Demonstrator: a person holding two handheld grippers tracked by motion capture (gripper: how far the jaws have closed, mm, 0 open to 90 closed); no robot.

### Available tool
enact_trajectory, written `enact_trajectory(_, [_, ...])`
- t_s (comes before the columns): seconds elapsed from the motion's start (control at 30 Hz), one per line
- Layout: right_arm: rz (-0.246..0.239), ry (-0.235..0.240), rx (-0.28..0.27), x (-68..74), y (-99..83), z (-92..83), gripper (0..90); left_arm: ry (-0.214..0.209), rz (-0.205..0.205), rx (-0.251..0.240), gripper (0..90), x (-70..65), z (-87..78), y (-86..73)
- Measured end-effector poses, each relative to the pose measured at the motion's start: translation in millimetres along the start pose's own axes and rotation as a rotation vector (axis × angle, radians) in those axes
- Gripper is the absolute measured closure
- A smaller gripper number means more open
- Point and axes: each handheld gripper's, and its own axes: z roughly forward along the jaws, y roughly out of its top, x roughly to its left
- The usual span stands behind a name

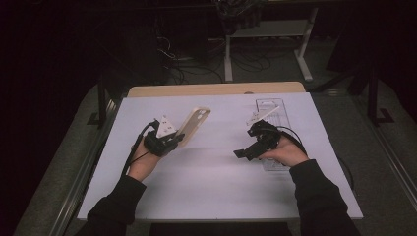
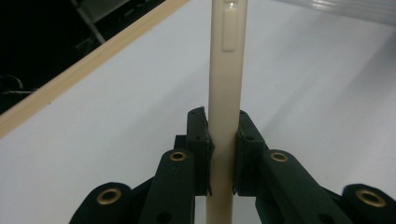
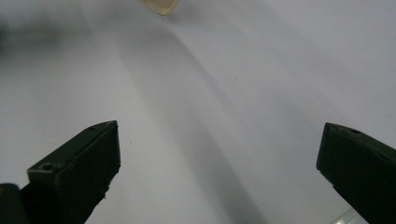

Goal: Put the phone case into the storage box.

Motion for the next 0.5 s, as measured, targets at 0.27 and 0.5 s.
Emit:
enact_trajectory(0.27, [0.003, 0.000, 0.000, 0.1, 0.0, 0.0, 0.0, -0.042, -0.117, -0.016, 79.6, 4.6, 0.6, -0.4])
enact_trajectory(0.5, [0.006, 0.005, 0.003, -0.2, 0.1, 0.5, 0.0, -0.086, -0.231, -0.029, 79.6, 9.8, -0.1, -2.8])
